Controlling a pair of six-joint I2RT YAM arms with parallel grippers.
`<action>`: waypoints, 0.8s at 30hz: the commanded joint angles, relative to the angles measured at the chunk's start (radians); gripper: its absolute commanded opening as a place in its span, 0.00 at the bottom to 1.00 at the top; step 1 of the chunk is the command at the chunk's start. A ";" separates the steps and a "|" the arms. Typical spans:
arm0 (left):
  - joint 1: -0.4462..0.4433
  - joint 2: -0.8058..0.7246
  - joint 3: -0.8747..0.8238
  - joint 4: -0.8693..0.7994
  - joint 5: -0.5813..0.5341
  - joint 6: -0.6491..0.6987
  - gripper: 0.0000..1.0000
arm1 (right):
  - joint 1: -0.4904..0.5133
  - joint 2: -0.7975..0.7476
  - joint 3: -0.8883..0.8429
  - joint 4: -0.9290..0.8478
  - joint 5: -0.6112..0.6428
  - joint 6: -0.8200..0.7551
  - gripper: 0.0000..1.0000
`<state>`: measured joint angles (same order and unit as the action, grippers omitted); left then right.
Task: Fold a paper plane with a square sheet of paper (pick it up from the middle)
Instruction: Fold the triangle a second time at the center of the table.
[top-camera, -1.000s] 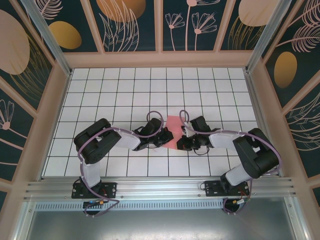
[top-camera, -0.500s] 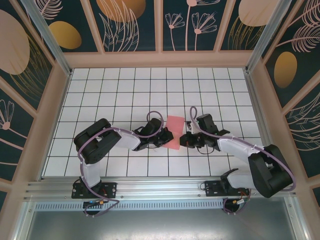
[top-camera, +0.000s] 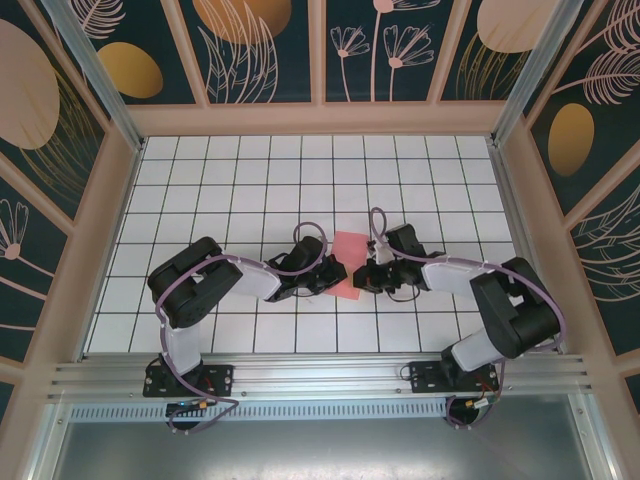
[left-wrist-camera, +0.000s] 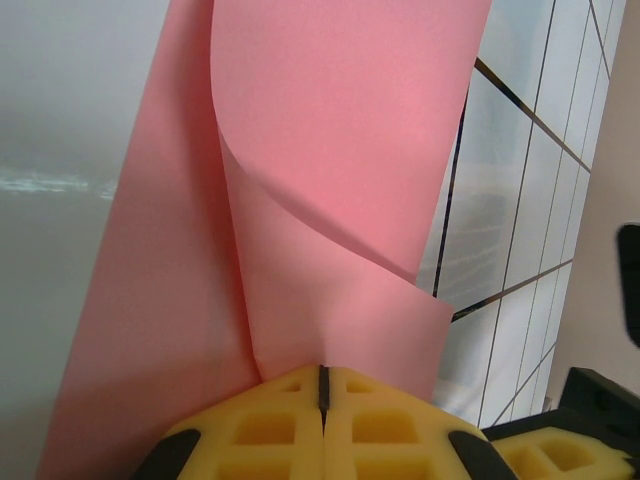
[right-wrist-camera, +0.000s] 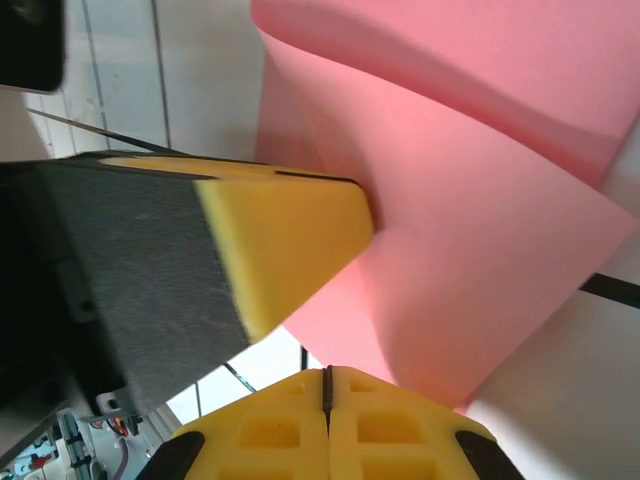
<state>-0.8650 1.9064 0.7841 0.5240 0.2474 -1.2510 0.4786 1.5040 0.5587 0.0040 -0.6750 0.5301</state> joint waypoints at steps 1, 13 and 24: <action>-0.007 0.016 -0.026 -0.072 -0.020 0.011 0.08 | 0.003 0.040 -0.002 -0.004 0.014 -0.037 0.06; -0.006 -0.056 -0.056 0.028 0.000 0.007 0.19 | 0.000 0.090 -0.031 0.048 0.015 -0.044 0.06; -0.012 -0.038 -0.045 0.130 0.082 -0.041 0.16 | 0.000 0.091 -0.039 0.056 0.025 -0.036 0.04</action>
<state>-0.8711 1.8706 0.7357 0.6044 0.3077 -1.2705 0.4786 1.5742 0.5419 0.0544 -0.6754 0.5037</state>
